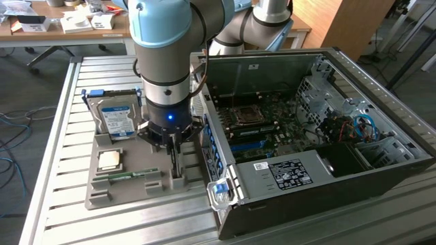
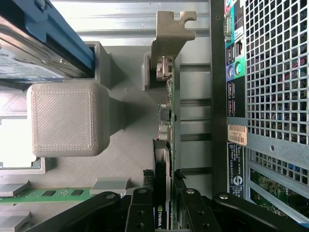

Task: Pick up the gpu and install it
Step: 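Pick up the gpu and move the gpu toward the slot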

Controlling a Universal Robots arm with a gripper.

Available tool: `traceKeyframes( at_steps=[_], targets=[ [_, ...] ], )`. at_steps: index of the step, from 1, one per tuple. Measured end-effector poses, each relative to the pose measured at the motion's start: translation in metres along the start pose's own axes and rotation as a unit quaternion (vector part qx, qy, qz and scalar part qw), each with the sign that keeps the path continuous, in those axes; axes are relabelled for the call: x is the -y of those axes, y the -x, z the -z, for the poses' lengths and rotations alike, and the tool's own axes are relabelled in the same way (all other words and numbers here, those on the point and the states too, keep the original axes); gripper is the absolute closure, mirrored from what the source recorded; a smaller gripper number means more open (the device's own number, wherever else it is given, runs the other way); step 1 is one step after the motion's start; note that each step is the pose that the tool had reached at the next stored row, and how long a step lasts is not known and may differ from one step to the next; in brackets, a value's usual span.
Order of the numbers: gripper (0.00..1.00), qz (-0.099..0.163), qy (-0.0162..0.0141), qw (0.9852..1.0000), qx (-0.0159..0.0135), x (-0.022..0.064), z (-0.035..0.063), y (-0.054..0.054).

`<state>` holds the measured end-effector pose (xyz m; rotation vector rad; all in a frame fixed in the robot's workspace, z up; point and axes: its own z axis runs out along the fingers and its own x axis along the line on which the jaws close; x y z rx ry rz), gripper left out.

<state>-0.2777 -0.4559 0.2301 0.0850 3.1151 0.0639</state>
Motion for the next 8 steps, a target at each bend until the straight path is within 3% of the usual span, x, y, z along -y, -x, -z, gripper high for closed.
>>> traceKeyframes(
  at_steps=[4,8],
  targets=[
    [0.74,0.000,0.0001,1.0000,0.0001,0.0000,0.0002,0.0000],
    [0.74,0.000,0.0000,1.0000,0.0000,-0.0003,0.0063,0.0001]
  ],
)
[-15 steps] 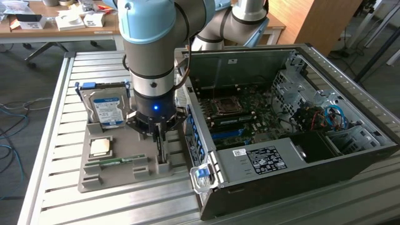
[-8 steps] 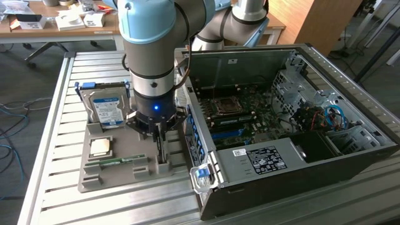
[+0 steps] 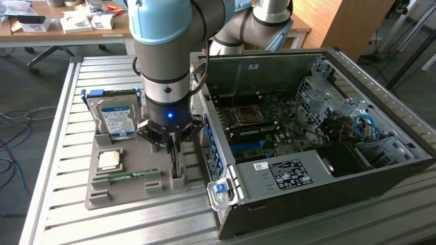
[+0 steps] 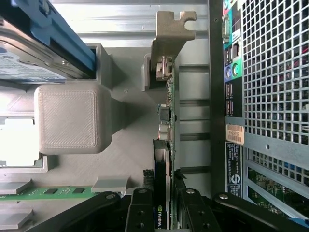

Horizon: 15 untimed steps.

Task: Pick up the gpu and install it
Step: 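Pick up the gpu and move the gpu toward the slot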

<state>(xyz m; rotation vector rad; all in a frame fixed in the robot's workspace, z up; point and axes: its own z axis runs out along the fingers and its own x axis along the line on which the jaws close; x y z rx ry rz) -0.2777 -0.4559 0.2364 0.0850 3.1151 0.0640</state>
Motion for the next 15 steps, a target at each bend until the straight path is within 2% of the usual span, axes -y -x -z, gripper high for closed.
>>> traceKeyframes(
  at_steps=[7,15],
  targets=[
    [0.74,0.000,0.0001,1.0000,0.0000,-0.0009,0.0209,0.001],
    [0.74,0.000,0.0001,1.0000,0.0001,-0.0023,0.0560,0.001]
  ],
)
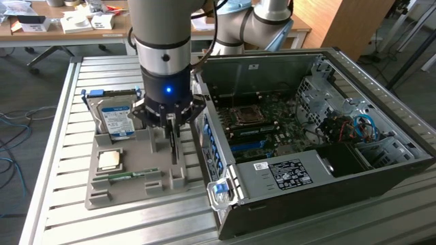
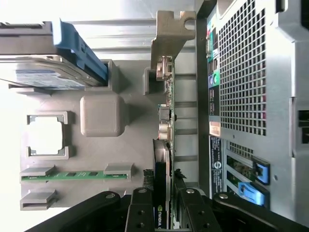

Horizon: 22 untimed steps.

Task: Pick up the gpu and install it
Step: 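Pick up the gpu and move the gpu toward the slot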

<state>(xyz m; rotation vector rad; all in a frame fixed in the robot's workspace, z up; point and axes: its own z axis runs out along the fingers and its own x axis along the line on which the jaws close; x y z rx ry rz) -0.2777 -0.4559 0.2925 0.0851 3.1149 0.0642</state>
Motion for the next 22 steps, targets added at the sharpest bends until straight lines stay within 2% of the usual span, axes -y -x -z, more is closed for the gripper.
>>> traceKeyframes(
  at_steps=[22],
  targets=[
    [0.74,0.000,0.0000,1.0000,0.0001,-0.0041,0.0985,0.002]
  ],
)
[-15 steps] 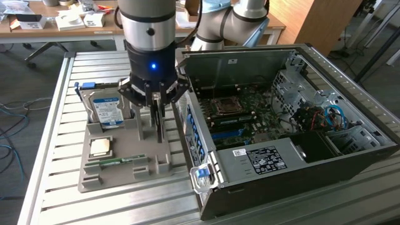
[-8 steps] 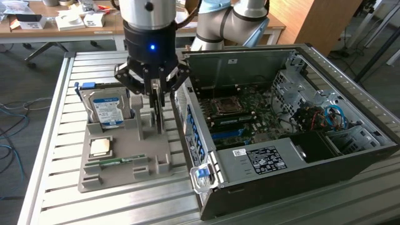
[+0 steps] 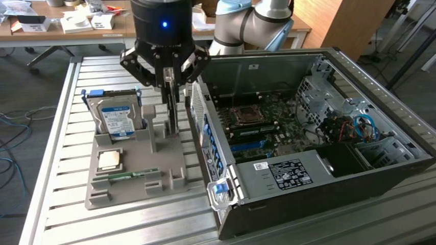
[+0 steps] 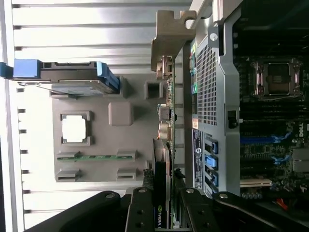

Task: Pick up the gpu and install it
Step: 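Pick up the gpu and move the gpu toward the slot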

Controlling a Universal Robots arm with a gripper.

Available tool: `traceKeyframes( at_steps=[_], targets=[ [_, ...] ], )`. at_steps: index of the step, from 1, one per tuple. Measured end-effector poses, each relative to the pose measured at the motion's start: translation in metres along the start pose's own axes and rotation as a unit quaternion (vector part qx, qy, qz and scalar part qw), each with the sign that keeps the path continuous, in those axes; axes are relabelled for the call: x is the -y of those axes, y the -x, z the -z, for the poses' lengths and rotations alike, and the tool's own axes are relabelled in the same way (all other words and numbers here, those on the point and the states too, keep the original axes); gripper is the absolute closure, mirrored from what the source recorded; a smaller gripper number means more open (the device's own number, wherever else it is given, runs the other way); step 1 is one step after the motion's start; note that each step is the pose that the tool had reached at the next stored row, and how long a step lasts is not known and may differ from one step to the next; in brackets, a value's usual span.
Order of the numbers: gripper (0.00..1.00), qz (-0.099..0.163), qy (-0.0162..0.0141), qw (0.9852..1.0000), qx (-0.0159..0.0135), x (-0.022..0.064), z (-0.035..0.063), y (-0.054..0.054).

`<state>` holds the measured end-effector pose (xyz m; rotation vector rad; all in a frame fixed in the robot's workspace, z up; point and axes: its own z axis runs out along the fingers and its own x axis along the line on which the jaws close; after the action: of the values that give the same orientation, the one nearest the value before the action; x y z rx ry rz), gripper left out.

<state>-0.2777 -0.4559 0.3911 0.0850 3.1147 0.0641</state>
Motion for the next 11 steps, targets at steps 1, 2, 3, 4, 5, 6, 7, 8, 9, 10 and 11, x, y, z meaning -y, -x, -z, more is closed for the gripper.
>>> traceKeyframes(
  at_steps=[1,2,3,4,5,6,7,8,9,10,11],
  targets=[
    [0.74,0.000,0.0000,1.0000,0.0000,-0.0002,0.0040,0.000],
    [0.74,0.000,0.0000,1.0000,0.0000,-0.0003,0.0082,0.000],
    [0.74,0.000,0.0000,1.0000,0.0000,-0.0005,0.0120,0.000],
    [0.74,0.000,0.0000,1.0000,0.0000,-0.0006,0.0155,0.000],
    [0.74,0.000,0.0000,1.0000,0.0000,-0.0008,0.0188,0.000],
    [0.74,0.000,0.0000,1.0000,0.0000,-0.0009,0.0217,0.001],
    [0.74,0.000,0.0000,1.0000,0.0000,-0.0010,0.0243,0.001],
    [0.74,0.000,0.0000,1.0000,0.0000,-0.0011,0.0270,0.001],
    [0.74,0.000,0.0000,1.0000,0.0000,-0.0012,0.0294,0.001],
    [0.74,0.000,0.0000,1.0000,0.0000,-0.0013,0.0317,0.001],
    [0.74,0.000,0.0000,1.0000,0.0000,-0.0014,0.0338,0.001]
  ],
)
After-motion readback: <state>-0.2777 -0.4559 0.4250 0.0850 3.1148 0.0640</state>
